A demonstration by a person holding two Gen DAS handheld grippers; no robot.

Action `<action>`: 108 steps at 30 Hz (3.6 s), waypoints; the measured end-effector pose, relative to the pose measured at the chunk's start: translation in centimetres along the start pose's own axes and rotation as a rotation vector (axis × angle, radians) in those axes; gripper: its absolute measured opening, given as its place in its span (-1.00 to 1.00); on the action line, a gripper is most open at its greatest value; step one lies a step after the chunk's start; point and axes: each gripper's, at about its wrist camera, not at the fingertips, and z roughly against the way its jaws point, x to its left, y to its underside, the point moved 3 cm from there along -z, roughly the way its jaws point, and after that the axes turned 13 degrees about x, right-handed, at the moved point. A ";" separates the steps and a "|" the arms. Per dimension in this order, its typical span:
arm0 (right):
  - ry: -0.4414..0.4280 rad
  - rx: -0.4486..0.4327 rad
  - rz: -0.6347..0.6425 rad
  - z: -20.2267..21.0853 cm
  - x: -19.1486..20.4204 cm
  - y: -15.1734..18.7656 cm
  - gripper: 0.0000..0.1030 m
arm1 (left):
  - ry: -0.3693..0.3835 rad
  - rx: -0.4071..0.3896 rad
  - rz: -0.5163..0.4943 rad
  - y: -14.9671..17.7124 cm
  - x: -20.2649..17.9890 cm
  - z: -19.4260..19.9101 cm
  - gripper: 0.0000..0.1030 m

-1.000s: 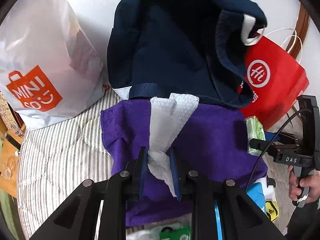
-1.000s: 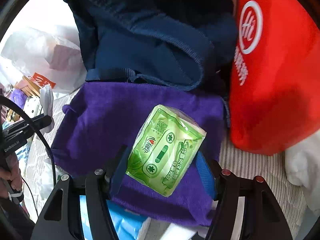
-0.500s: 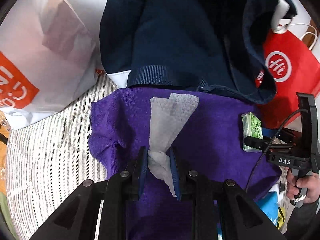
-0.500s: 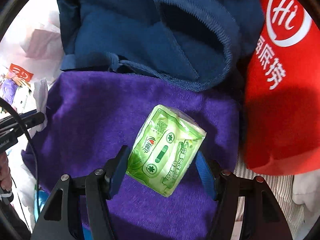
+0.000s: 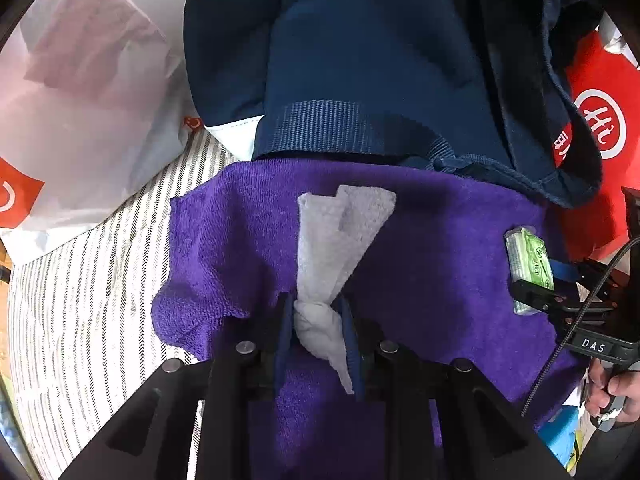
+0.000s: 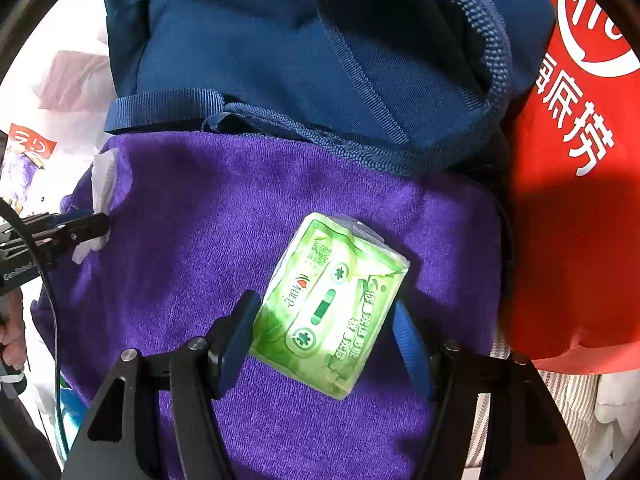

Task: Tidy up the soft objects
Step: 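Carry the white tissue with the left tool and green pack with the right tool onto the purple towel, then open both tools to release the tissue and green pack on the towel, then move the left tool to the long green packet while the right tool grasps the black watch strap, then grasp the long green wet-wipe packet with the left tool while the right tool holds the strap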

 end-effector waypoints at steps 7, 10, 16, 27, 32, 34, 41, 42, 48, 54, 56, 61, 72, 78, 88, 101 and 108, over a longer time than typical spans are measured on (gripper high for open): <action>-0.018 0.034 0.001 -0.2 -0.1 0.1 0.59 | -0.007 0.014 -0.001 0.0 -0.9 -0.1 0.08; -0.012 0.022 0.004 0.5 -0.1 0.7 0.59 | -0.009 -0.004 -0.002 0.6 -1.7 1.0 0.22; -0.010 -0.008 0.001 3.2 0.0 2.3 0.59 | -0.041 -0.034 -0.017 2.0 -2.9 3.5 0.25; -0.020 -0.086 -0.021 9.2 0.7 7.4 0.59 | -0.059 -0.085 -0.011 6.9 -2.3 8.4 0.25; -0.013 -0.097 -0.061 10.4 -2.2 11.7 0.59 | -0.055 -0.117 -0.001 9.7 -1.9 9.9 0.27; -0.005 -0.084 -0.075 10.5 -3.4 13.8 0.59 | -0.044 -0.127 0.004 10.9 -1.8 10.4 0.29; 0.024 -0.048 -0.126 8.9 -6.2 19.1 0.59 | -0.017 -0.133 0.052 15.5 -1.3 9.7 0.30; 0.029 -0.043 -0.126 8.6 -6.5 19.8 0.59 | -0.012 -0.129 0.061 16.2 -1.1 9.5 0.30; 0.074 -0.036 -0.089 7.3 -8.1 21.9 0.59 | -0.001 -0.119 0.112 19.3 0.0 9.0 0.31; 0.129 -0.029 -0.033 5.7 -8.7 21.6 0.56 | -0.009 -0.107 0.146 20.7 0.6 8.5 0.31; 0.139 -0.032 -0.010 5.2 -8.7 21.1 0.48 | -0.013 -0.100 0.154 21.0 0.8 8.2 0.31; 0.150 -0.057 0.087 4.3 -7.8 19.7 -0.20 | -0.018 -0.081 0.159 21.0 0.8 7.5 0.31; 0.022 -0.060 0.036 7.0 -8.9 20.8 -0.90 | 0.000 -0.073 0.168 20.9 1.1 6.9 0.31; 0.027 -0.015 0.021 5.1 -8.0 20.6 -0.91 | 0.003 -0.053 0.179 21.4 1.9 6.2 0.31; 0.112 -0.013 0.036 4.3 -8.1 19.2 -0.16 | 0.011 -0.039 0.190 21.6 2.5 5.8 0.31; 0.042 -0.013 -0.068 4.7 -10.3 19.3 -0.92 | 0.017 -0.034 0.196 21.8 3.0 5.8 0.31; 0.041 -0.042 -0.088 4.9 -10.3 19.3 -0.94 | 0.011 -0.025 0.202 22.0 3.4 5.6 0.31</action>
